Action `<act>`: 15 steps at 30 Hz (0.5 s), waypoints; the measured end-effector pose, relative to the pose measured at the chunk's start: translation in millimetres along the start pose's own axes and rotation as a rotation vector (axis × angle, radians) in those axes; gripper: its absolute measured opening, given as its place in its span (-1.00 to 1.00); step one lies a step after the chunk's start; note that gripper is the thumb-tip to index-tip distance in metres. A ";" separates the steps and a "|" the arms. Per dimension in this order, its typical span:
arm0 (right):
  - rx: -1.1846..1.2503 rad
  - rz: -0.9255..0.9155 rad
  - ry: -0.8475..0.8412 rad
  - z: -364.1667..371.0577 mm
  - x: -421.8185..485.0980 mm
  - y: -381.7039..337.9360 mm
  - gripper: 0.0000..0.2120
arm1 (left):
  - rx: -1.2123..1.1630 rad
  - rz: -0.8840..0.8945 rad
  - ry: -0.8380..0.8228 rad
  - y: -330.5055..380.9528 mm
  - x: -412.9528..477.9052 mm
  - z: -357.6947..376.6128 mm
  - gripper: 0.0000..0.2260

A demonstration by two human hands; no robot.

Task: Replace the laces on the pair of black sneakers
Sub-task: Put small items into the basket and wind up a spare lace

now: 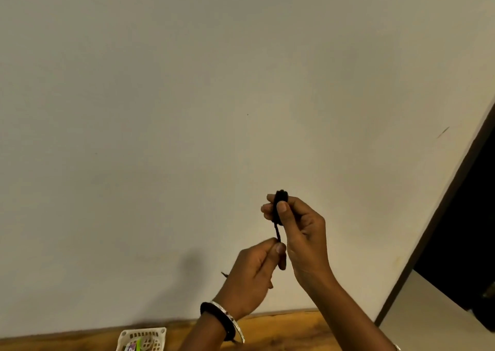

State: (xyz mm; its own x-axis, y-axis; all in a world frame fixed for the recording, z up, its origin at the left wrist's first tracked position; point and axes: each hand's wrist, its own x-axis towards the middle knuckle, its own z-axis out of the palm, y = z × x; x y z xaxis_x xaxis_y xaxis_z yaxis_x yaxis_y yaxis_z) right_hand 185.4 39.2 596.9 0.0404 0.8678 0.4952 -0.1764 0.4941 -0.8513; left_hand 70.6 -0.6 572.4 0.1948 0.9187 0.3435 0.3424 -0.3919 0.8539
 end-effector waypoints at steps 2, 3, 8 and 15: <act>-0.277 -0.119 -0.046 -12.2 -3.1 16.2 -0.81 | 0.028 0.036 0.037 4.1 2.0 -8.3 -0.65; -0.407 -0.175 -0.099 -18.7 -7.2 24.3 -0.80 | 0.047 0.057 0.070 5.7 4.4 -16.2 -0.66; -0.505 -0.088 -0.412 -26.5 -40.8 29.2 -0.77 | 0.180 0.083 0.176 3.9 16.7 -50.8 -0.64; 0.198 0.093 -0.287 -10.3 -26.5 -11.1 -0.73 | 0.016 -0.086 0.121 -10.4 10.6 -21.6 -0.67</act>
State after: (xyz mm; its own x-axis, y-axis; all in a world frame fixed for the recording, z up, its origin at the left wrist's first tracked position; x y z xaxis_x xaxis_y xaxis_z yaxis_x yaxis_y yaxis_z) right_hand 196.5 11.2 591.5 -0.2579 0.8443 0.4697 -0.3549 0.3694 -0.8588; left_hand 49.3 14.2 575.6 0.0525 0.9479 0.3143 0.3682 -0.3109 0.8762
